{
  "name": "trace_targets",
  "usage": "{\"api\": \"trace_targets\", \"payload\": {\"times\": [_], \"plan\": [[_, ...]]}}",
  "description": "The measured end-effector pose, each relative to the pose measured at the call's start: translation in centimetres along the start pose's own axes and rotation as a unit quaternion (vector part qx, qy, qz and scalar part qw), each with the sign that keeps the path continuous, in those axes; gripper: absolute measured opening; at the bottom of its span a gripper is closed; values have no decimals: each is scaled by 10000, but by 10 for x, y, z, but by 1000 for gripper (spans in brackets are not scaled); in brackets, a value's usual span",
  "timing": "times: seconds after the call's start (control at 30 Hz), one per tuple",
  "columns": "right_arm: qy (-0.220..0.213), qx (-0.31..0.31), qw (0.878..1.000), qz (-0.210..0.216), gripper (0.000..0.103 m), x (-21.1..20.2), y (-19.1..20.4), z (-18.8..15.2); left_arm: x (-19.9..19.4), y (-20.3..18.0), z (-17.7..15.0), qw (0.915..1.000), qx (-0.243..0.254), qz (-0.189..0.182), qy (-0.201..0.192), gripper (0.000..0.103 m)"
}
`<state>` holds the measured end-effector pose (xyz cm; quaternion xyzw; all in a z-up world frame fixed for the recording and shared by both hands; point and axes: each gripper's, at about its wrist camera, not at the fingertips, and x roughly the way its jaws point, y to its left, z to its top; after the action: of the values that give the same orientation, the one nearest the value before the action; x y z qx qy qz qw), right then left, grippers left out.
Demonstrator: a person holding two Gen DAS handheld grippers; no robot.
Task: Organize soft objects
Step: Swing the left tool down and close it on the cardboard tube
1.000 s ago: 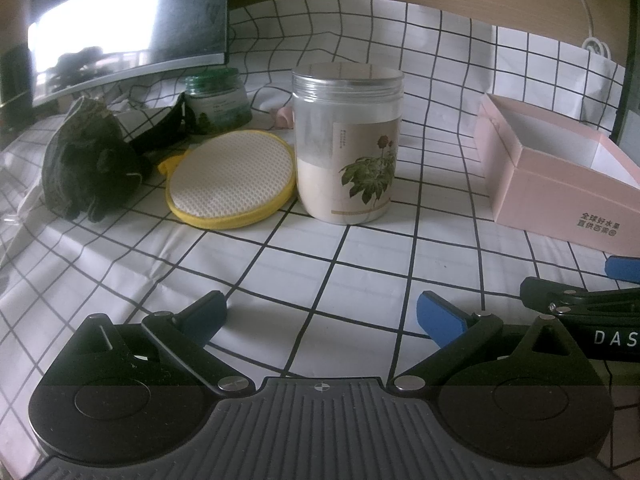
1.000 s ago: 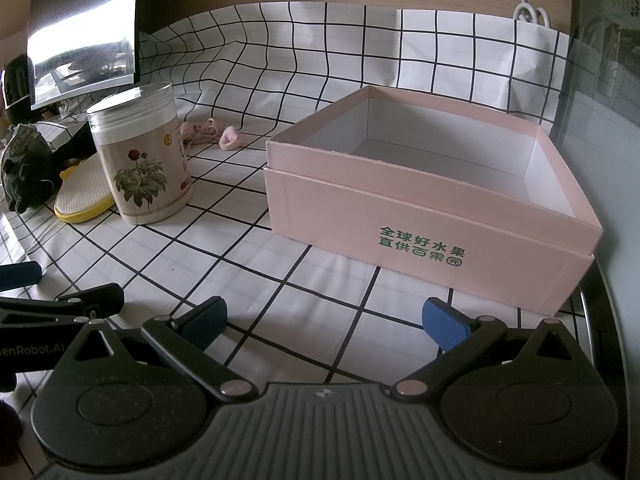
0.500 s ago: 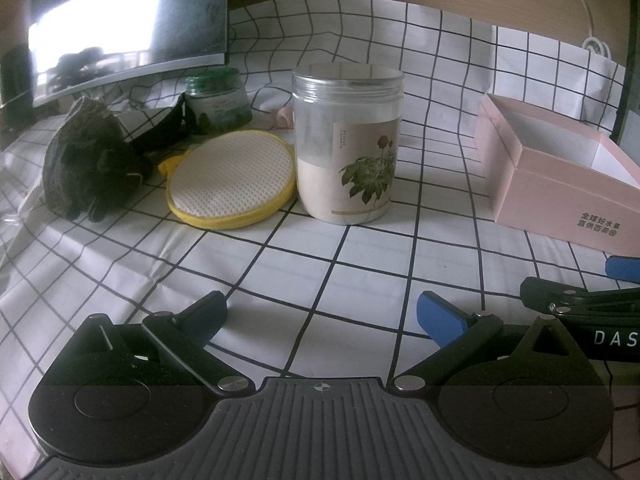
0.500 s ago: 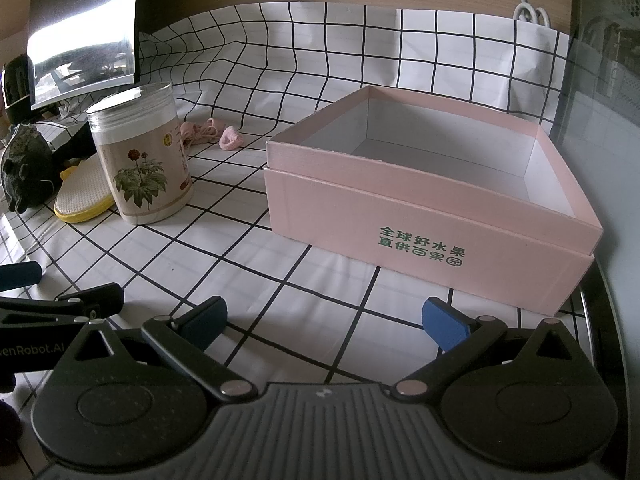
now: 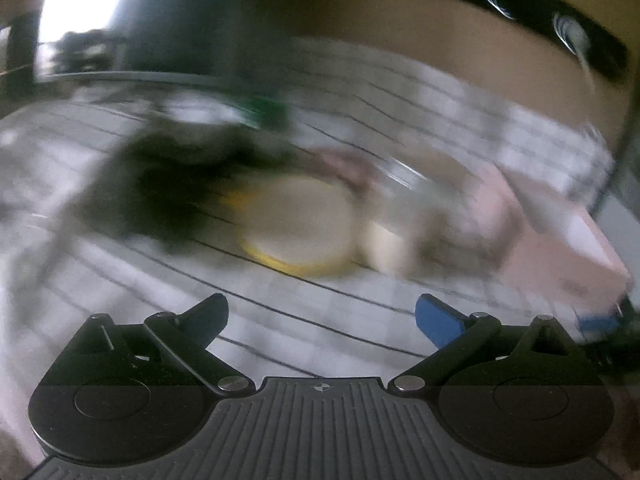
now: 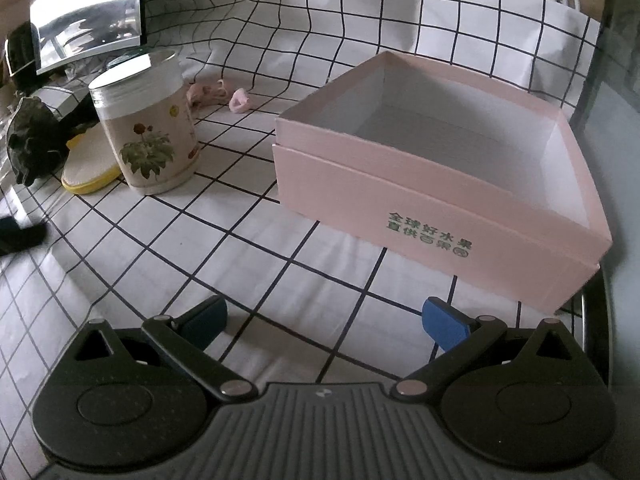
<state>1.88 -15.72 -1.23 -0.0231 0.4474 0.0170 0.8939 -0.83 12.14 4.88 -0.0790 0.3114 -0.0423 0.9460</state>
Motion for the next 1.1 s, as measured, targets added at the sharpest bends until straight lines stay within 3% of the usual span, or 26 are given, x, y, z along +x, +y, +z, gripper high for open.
{"api": "trace_targets", "payload": {"times": [0.2,0.27,0.37,0.47,0.57,0.73,0.77,0.8,0.83,0.97,1.1], "plan": [[431,236,9985,-223,102,2,9,15,-20,158,56,9922,-403,1120,-366,103],[454,415,9969,-490,90,-5,22,25,-17,212,73,9871,-447,1492,-361,103],[-68,227,9965,-802,90,-29,57,45,-1,279,94,9847,-520,1651,-186,103],[-796,-464,9877,-1260,90,-51,111,73,25,311,102,9821,-267,1851,213,103],[-1297,-730,9797,-1339,91,-60,157,99,51,331,101,9813,-204,1809,616,103],[-1326,-1138,9834,-494,91,-50,231,140,62,354,95,9873,-497,1266,816,100],[-1372,-1299,9811,-406,91,-46,247,144,59,353,95,9891,-491,1138,790,91],[-1396,-1486,9787,-256,91,-42,266,149,58,351,94,9905,-449,1049,764,60],[-1396,-1607,9771,-63,91,-38,281,153,56,348,94,9913,-354,1005,777,51],[-1384,-2145,9635,808,91,-24,346,164,36,343,92,9932,-162,948,658,50],[-1309,-2625,9447,1463,91,2,413,168,6,364,98,9932,-763,810,330,50]]}}
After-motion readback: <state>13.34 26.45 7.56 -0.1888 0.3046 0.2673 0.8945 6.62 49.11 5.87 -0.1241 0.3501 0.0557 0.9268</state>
